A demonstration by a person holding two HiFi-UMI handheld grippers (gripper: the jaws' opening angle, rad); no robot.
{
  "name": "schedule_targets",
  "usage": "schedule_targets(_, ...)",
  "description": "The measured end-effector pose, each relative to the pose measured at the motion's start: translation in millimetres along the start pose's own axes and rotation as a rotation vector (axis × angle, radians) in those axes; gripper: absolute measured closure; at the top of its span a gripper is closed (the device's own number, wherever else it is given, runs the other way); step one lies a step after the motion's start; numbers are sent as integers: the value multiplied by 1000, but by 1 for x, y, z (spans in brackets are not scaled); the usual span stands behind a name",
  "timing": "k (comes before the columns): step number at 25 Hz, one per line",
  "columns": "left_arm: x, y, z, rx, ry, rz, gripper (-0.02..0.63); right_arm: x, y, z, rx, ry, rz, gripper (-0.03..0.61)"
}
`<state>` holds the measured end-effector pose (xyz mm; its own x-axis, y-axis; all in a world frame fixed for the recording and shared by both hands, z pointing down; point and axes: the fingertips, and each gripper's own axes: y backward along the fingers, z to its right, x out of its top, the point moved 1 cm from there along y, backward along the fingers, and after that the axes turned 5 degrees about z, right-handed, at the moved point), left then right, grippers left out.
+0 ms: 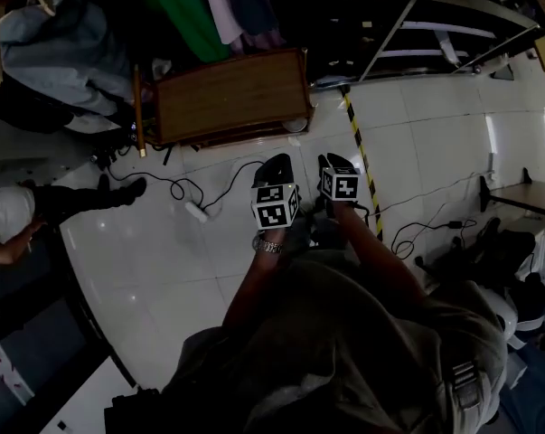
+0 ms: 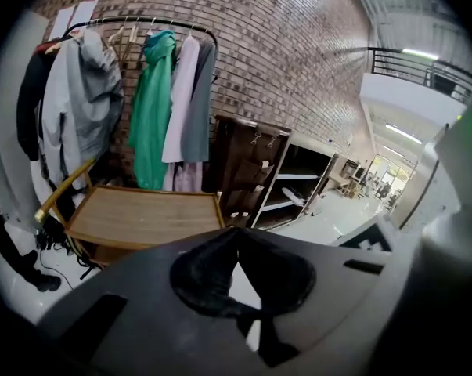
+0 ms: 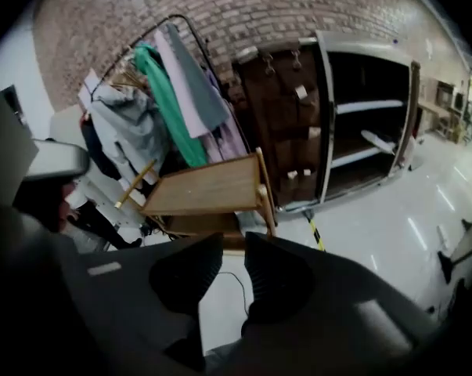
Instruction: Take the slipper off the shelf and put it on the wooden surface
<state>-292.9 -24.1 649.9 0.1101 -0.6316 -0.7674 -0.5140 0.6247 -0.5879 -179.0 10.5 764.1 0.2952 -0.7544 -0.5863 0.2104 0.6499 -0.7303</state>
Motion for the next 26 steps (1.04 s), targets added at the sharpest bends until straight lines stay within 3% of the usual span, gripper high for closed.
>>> schedule_targets(3,18,2,31,-42,-26,-2,610,49,56,-29,64,110,98,502)
schedule_targets(7,36,2,66,-104,-42,14,610,87,96,-34,37,160,155,502)
schedule_targets(17,39,15,100,-111,-110,-57,614,98,158,-3,-69,85,218,509)
schedule_targets(26,42,17,130,-158,-172,-65,614,110,179,-8,-8,65,281,509)
